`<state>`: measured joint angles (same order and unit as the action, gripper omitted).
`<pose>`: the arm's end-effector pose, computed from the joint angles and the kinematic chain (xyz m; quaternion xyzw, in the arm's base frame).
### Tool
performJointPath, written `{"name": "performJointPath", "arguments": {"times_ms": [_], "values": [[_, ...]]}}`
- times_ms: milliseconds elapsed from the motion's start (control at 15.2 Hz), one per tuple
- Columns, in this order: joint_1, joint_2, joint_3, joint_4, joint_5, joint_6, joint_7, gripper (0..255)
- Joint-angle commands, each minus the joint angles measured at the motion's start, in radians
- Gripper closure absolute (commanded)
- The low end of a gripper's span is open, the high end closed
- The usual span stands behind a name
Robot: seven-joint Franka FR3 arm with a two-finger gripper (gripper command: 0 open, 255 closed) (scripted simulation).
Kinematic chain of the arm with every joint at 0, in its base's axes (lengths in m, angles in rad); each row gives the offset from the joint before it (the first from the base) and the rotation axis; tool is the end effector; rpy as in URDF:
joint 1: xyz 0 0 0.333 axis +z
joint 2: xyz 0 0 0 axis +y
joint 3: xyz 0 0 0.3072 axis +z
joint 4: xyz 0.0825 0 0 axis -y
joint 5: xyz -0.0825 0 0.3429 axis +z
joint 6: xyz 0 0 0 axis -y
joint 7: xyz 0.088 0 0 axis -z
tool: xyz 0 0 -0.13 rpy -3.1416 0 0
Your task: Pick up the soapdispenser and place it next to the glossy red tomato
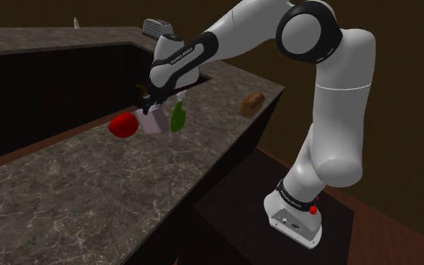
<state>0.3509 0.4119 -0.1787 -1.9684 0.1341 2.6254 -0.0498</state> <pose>0.6022 0.1090 0.2891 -0.9896 -0.0681 -0.1261 0.0135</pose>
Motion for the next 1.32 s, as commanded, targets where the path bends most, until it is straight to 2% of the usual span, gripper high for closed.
{"name": "performJointPath", "arguments": {"times_ms": [0,858,1254], "values": [[-0.003,0.016,0.004,-0.005,0.006,0.022,-0.005,255],[-0.03,0.148,0.04,0.0,0.046,0.149,-0.035,255],[-0.032,0.156,0.042,0.001,0.047,0.155,-0.036,255]]}}
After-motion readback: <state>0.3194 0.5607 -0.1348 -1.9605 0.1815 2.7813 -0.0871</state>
